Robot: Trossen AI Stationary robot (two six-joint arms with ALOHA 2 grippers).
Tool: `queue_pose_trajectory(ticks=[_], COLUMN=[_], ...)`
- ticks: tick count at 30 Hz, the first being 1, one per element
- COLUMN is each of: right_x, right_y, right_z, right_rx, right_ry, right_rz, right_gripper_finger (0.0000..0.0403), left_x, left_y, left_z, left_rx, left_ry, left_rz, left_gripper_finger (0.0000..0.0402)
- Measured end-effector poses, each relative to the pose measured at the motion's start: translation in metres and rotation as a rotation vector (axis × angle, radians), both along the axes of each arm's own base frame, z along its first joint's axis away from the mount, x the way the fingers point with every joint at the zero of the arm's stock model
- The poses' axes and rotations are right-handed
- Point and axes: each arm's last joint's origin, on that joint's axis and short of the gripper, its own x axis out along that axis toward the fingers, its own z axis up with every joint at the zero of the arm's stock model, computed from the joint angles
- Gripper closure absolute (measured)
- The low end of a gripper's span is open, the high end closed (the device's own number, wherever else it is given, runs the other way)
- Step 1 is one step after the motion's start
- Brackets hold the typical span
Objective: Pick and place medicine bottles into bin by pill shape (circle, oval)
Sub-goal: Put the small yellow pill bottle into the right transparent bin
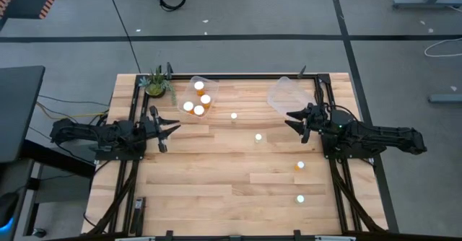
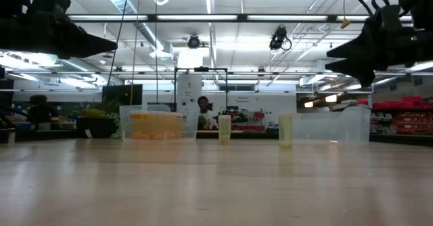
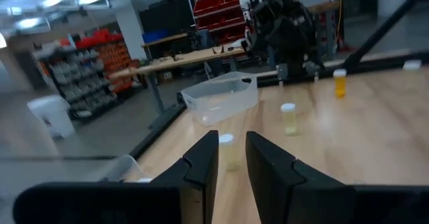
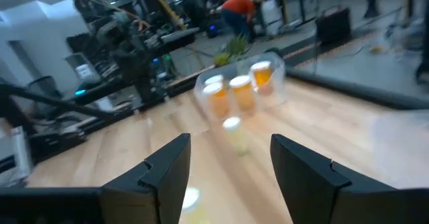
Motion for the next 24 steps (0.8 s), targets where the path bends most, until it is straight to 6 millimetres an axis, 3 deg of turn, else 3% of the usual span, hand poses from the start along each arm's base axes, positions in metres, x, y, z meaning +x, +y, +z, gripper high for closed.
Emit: queue_pose_trajectory(ticks=[4,10,24], right_x=[-0.004,-0.012,-0.015], right_y=[-0.002,-0.005,-0.012], right_z=[0.023,0.054,0.060], right_rx=[-0.073,-0.137,-0.207], right_ry=[-0.022,-0.048,-0.038], right_rz=[-0.037,-0.110,-0.250], right_gripper_finger=[0.0189,0.0189,0.0197], left_x=[0.000,0.000,0.000], left_y=[0.000,0.000,0.000], left_z=[0.000,0.000,0.000], left_rx=[0.104,0.101,0.098], left_ry=[0.035,0.034,0.033], left_rz=[0.003,0.003,0.003], left_gripper_finger=[0.0322,0.0319,0.0322])
